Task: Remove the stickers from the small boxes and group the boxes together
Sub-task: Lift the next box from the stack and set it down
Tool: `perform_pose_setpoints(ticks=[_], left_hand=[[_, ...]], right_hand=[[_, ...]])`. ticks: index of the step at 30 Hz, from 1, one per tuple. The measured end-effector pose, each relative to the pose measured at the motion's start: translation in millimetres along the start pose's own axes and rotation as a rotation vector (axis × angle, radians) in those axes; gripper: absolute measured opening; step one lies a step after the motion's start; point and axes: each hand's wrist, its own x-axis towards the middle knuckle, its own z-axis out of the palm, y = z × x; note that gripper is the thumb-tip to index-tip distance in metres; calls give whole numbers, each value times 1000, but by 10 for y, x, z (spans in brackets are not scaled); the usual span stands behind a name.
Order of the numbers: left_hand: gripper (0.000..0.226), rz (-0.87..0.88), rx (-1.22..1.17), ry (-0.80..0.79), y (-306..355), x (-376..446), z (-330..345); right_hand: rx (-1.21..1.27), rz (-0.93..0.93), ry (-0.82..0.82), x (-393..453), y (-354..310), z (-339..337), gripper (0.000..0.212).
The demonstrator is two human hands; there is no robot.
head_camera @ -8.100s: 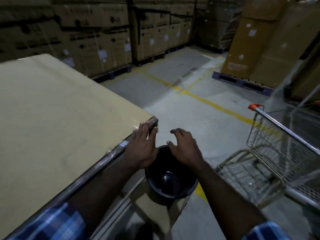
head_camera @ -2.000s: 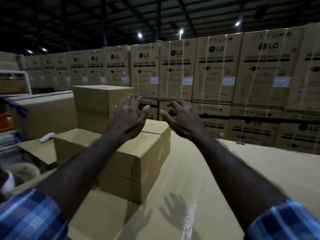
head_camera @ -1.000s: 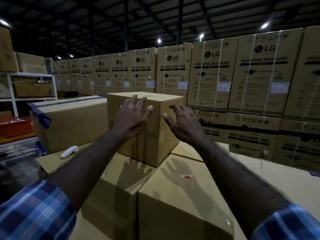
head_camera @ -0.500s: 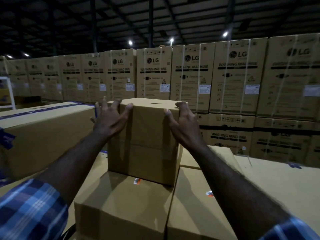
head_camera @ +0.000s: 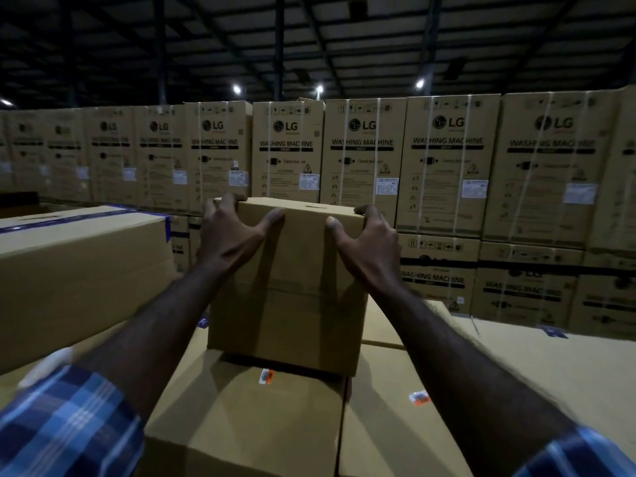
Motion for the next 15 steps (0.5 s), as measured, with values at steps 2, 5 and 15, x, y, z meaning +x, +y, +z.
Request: perform_pose_setpoints(ticks=[2, 5, 15], left_hand=[[76, 51, -22, 29, 75, 21, 23], [76, 119, -55, 66, 226, 67, 58], [78, 211, -219, 168, 968, -48, 301]], right_hand=[[-16, -17, 37, 49, 12, -76, 61], [-20, -48, 93, 121, 8, -234, 59], [-88, -197, 249, 333, 54, -1105, 60]])
